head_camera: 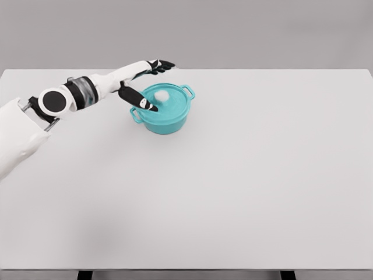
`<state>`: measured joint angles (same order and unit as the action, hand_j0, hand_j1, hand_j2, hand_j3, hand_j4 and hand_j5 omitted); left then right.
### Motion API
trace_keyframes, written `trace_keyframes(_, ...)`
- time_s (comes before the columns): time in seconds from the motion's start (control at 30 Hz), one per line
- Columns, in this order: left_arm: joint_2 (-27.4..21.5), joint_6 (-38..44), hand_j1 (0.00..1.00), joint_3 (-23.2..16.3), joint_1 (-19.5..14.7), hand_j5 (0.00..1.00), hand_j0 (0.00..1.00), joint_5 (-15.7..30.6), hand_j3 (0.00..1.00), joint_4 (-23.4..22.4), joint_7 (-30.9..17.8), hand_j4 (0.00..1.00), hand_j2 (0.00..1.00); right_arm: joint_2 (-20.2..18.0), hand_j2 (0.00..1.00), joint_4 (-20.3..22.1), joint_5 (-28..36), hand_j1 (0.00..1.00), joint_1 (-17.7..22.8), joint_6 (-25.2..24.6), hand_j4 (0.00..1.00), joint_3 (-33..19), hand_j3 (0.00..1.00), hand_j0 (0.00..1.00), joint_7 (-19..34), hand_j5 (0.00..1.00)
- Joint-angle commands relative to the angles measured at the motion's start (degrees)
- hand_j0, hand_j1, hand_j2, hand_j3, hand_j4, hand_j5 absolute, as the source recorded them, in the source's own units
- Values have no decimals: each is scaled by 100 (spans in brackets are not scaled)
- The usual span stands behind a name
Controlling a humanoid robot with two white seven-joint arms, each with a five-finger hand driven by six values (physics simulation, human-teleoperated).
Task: Cover the pot with left arm
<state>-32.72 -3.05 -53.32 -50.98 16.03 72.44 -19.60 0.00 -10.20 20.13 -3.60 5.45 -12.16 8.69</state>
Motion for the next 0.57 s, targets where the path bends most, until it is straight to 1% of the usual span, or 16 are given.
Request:
trace_keyframes(0.0,-463,-2,97,41,0,97,97,330,97,472,-96,97,97,0,100,1,0,100,0,0,100,3,100,100,1,100)
trace_keyframes(0.07,-745,-55,100,190,53,100,100,401,100,622,-105,100,100,0,100,1,0,100,0,0,100,-5,100,100,1,100)
trace_keyframes(0.1,-999,-152,100,208,79,100,100,410,100,709,-149,100,100,0,100,-8,0,100,0,0,100,-5,100,100,1,100)
trace_keyframes(0.13,-1377,-336,100,208,114,100,100,532,100,859,-412,100,100,0,100,1,0,100,0,0,100,4,100,100,1,100)
trace_keyframes(0.17,-1623,-485,100,199,175,100,100,708,100,929,-518,100,100,0,100,-8,0,100,0,0,100,4,100,100,1,100)
trace_keyframes(0.2,-1931,-950,100,208,535,100,100,779,100,1157,-545,100,100,0,100,1,0,100,0,0,100,-5,100,100,1,100)
trace_keyframes(0.23,-2072,-1381,100,217,738,100,100,779,100,1184,-545,100,100,0,100,1,0,100,0,0,100,4,100,100,1,100)
trace_keyframes(0.27,-2238,-1742,100,287,835,100,100,779,100,1193,-545,100,100,0,100,-8,0,100,0,8,100,-5,100,100,1,100)
trace_keyframes(0.3,-2432,-1936,100,515,1142,100,100,779,100,1202,-545,100,100,0,100,1,0,100,0,0,100,-5,100,100,1,100)
trace_keyframes(0.37,-2467,-2024,100,1244,1889,100,100,779,100,1246,-545,100,100,0,100,1,0,100,0,0,100,3,100,100,1,100)
trace_keyframes(0.4,-2476,-2024,100,1456,2179,100,100,779,100,1281,-545,100,100,0,100,1,0,100,9,8,100,4,100,100,1,100)
trace_keyframes(0.43,-2625,-2024,100,1570,2347,100,100,779,100,1290,-545,100,100,0,100,1,0,100,0,0,100,4,100,100,1,100)
trace_keyframes(0.47,-2784,-2024,100,1597,2391,100,100,779,100,1290,-545,100,100,0,100,1,0,100,0,8,100,4,100,100,1,100)
trace_keyframes(0.53,-2793,-2024,100,1597,2408,100,100,779,100,1299,-527,100,100,0,100,1,0,100,0,0,100,-5,100,100,1,100)
